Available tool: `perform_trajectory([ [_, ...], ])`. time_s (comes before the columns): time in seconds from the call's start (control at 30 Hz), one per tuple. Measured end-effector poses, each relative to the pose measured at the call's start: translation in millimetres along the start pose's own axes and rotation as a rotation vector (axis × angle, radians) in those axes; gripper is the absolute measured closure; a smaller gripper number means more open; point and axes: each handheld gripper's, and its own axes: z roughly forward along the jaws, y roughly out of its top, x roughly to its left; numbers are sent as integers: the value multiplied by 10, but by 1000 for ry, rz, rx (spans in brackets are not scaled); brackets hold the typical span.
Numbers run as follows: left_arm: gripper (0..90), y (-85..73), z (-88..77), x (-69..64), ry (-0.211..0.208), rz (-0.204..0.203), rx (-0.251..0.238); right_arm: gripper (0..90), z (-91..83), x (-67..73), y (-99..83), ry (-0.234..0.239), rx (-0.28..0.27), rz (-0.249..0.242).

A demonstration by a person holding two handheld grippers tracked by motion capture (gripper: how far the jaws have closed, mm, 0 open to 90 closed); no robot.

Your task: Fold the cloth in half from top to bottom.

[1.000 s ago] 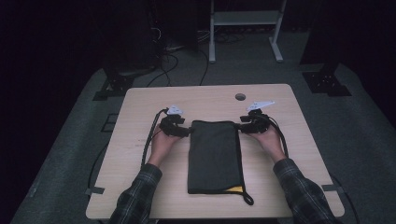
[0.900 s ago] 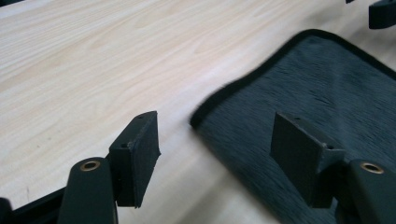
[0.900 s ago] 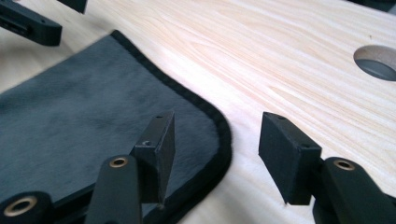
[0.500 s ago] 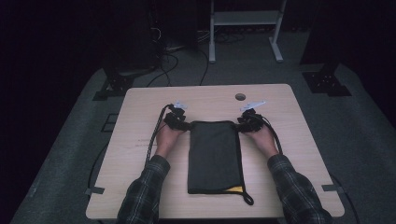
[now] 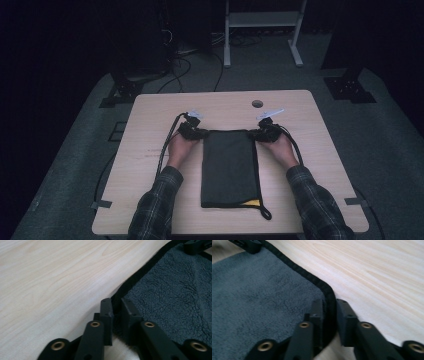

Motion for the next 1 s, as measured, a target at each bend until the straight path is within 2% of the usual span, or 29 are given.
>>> perform_trajectory([
  [0.13, 841, 9, 1, -19, 8, 5, 4, 826, 2, 10, 13, 10, 9, 5],
  [0.23, 844, 18, -14, -15, 20, 15, -4, 831, 5, 11, 25, -4, 10, -12],
  [0.37, 844, 94, -92, -7, 39, 20, -52, 832, 0, 12, 72, -44, 4, -28],
  [0.47, 844, 207, -187, -17, 69, 57, -71, 832, -32, -1, 165, -53, -8, -34],
  [0.5, 843, 235, -226, -20, 75, 58, -85, 832, -67, 0, 218, -56, -20, -34],
  [0.6, 843, 274, -325, -12, 62, 47, -118, 831, -158, 1, 316, -54, -50, -41],
  [0.7, 842, 260, -436, -20, 34, 51, -140, 831, -274, 25, 335, -16, -100, -31],
  [0.87, 842, 170, -620, -112, -41, 46, -200, 831, -428, 100, 248, 34, -140, -36],
  [1.0, 842, 100, -696, -201, -65, 60, -200, 831, -527, 183, 133, 66, -157, -43],
])
